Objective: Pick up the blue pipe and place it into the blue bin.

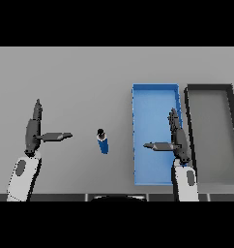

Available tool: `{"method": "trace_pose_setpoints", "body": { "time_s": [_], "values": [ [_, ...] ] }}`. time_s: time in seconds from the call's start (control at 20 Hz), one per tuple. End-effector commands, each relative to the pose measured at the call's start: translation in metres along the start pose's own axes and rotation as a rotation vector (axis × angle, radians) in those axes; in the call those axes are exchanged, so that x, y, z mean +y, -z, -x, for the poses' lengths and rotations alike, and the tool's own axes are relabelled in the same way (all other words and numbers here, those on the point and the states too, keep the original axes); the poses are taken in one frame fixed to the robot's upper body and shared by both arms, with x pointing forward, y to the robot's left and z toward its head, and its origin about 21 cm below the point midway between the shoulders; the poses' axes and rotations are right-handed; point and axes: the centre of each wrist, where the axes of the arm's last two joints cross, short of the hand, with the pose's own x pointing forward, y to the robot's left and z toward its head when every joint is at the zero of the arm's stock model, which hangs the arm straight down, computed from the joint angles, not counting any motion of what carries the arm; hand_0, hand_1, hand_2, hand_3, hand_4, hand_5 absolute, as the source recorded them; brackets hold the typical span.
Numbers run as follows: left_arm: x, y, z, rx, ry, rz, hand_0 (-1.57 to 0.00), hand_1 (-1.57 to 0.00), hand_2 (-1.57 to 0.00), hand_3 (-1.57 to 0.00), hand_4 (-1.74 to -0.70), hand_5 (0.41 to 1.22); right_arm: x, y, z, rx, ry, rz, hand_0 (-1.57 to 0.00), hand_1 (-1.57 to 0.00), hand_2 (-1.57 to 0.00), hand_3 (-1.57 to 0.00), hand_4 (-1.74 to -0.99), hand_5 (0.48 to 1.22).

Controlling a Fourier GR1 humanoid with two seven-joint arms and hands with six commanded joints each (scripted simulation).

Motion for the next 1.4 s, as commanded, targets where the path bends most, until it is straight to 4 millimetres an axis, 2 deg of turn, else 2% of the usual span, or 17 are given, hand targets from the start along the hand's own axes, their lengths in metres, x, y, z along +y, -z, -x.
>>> {"method": "trace_pose_setpoints", "body": {
  "time_s": [0.0, 0.25, 0.35, 0.45, 0.6, 0.8, 0.95, 1.15, 1.3, 1.35],
  "values": [
    [-0.001, 0.001, 0.000, -0.004, -0.001, 0.000, 0.00, 0.00, 0.00, 0.00, -0.97, 0.593, -0.001, 0.001, 0.000, 0.001, 0.000, 0.001, 0.00, 0.00, 0.00, 0.00, -1.205, 0.629],
    [-0.005, 0.006, -0.001, -0.001, 0.000, -0.001, 0.00, 0.00, 0.00, 0.00, -0.97, 0.593, -0.003, 0.007, -0.001, 0.005, 0.001, -0.001, 0.00, 0.00, 0.00, 0.00, -1.205, 0.629],
    [0.019, -0.004, 0.010, -0.052, 0.112, 0.181, 0.00, 0.00, 0.00, 0.00, -0.96, 0.592, -0.023, -0.014, -0.004, -0.126, -0.215, -0.059, 0.00, 0.00, 0.00, 0.00, -1.201, 0.628],
    [0.030, -0.007, 0.014, -0.060, 0.154, 0.259, 0.00, 0.00, 0.00, 0.00, -0.96, 0.590, -0.026, -0.019, -0.009, -0.137, -0.292, -0.085, 0.00, 0.00, 0.00, 0.00, -1.197, 0.626],
    [0.032, -0.005, 0.014, -0.065, 0.161, 0.303, 0.00, 0.00, 0.00, 0.00, -0.96, 0.594, -0.027, -0.023, -0.015, -0.136, -0.304, -0.097, 0.00, 0.00, 0.00, 0.00, -1.206, 0.625],
    [0.032, -0.018, 0.005, -0.099, 0.147, 0.443, 0.00, 0.00, 0.00, 0.00, -0.99, 0.573, -0.027, -0.019, -0.018, -0.131, -0.328, -0.100, 0.00, 0.00, 0.00, 0.00, -1.181, 0.619],
    [0.023, -0.028, 0.001, -0.076, 0.171, 0.570, 0.00, 0.00, 0.00, 0.00, -1.05, 0.535, -0.025, -0.018, -0.015, -0.126, -0.321, -0.109, 0.00, 0.00, 0.00, 0.00, -1.176, 0.615],
    [-0.011, -0.045, 0.004, -0.040, 0.176, 0.704, 0.00, 0.00, 0.00, 0.00, -1.13, 0.485, -0.026, -0.016, -0.016, -0.125, -0.323, -0.109, 0.00, 0.00, 0.00, 0.00, -1.174, 0.618],
    [-0.034, -0.050, 0.004, -0.025, 0.194, 0.760, 0.00, 0.00, 0.00, 0.00, -1.14, 0.455, -0.019, -0.020, -0.016, -0.123, -0.307, -0.109, 0.00, 0.00, 0.00, 0.00, -1.195, 0.617],
    [-0.040, -0.051, 0.006, -0.019, 0.183, 0.775, 0.00, 0.00, 0.00, 0.00, -1.14, 0.450, -0.024, -0.020, -0.017, -0.118, -0.306, -0.101, 0.00, 0.00, 0.00, 0.00, -1.197, 0.615]
  ]
}}
